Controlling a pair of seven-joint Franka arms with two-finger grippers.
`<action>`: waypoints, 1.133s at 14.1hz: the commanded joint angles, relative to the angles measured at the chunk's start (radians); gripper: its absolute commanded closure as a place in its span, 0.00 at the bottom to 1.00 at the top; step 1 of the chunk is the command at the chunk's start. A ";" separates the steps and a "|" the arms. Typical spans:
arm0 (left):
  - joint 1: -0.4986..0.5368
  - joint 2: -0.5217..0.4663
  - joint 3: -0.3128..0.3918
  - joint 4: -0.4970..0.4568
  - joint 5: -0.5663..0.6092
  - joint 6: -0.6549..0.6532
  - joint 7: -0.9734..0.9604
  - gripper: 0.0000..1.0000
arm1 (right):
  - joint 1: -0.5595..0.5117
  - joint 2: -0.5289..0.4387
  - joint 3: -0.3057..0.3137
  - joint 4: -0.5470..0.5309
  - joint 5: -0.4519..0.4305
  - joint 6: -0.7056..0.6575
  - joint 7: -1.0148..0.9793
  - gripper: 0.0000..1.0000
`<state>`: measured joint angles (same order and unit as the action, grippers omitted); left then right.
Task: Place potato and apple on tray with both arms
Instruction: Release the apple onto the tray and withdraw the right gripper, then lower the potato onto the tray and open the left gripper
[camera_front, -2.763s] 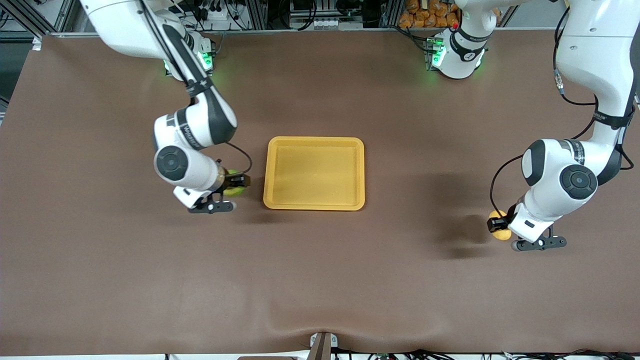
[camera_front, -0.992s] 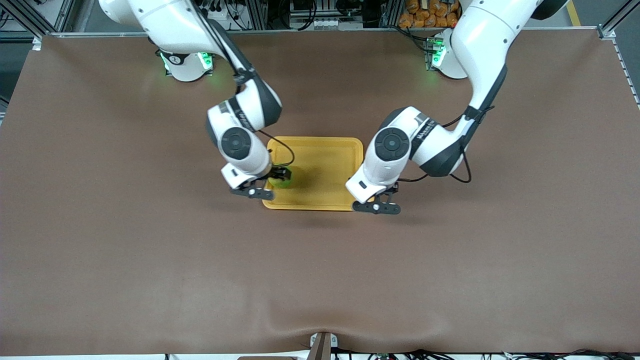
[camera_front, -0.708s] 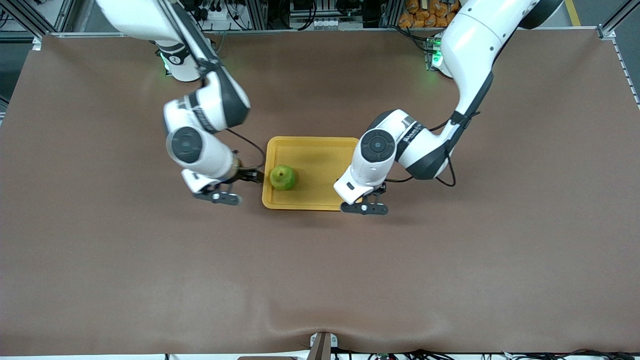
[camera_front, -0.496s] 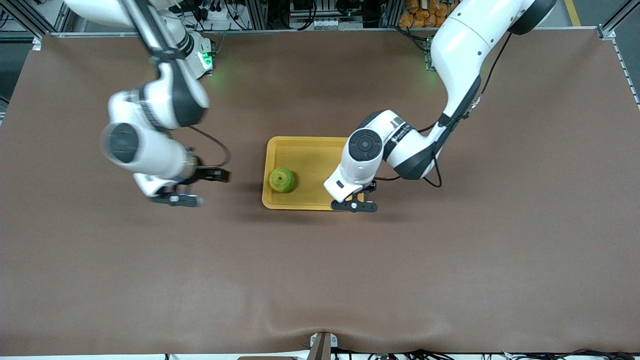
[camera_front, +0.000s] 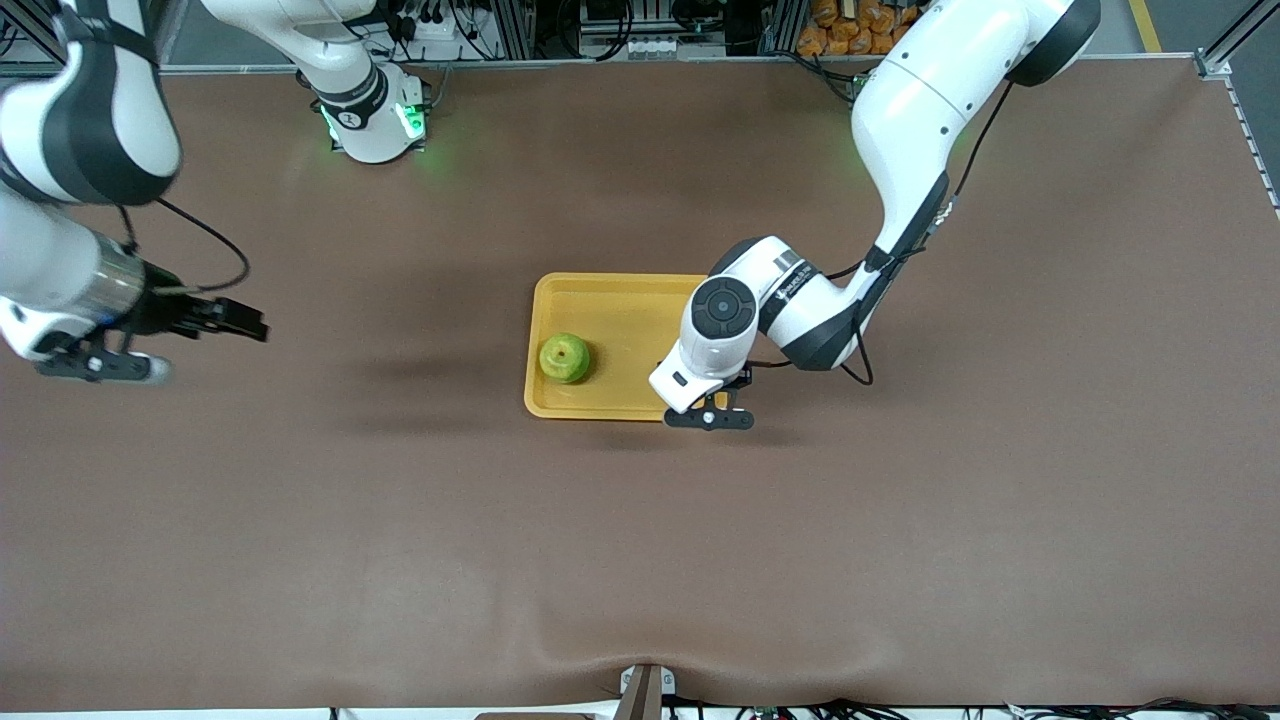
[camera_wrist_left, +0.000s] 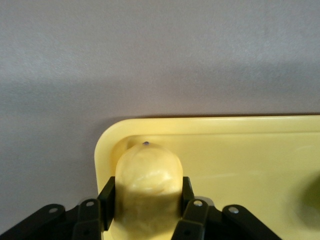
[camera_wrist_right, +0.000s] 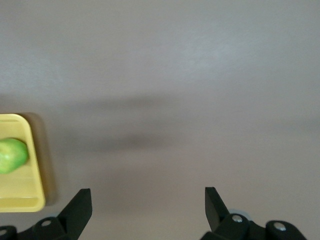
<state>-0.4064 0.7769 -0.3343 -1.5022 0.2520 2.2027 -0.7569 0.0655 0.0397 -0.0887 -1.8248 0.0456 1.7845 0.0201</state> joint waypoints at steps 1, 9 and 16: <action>-0.025 0.015 0.015 0.027 0.032 -0.001 -0.051 0.95 | -0.027 -0.063 0.017 0.004 -0.041 -0.043 -0.019 0.00; -0.042 0.024 0.029 0.022 0.039 -0.001 -0.058 0.72 | -0.039 -0.060 0.018 0.211 -0.013 -0.255 -0.002 0.00; -0.038 0.021 0.031 0.023 0.058 -0.003 -0.056 0.00 | -0.053 -0.041 0.015 0.278 -0.010 -0.330 -0.006 0.00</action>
<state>-0.4299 0.7917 -0.3158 -1.4989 0.2852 2.2028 -0.7864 0.0437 -0.0166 -0.0860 -1.5852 0.0238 1.5089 0.0129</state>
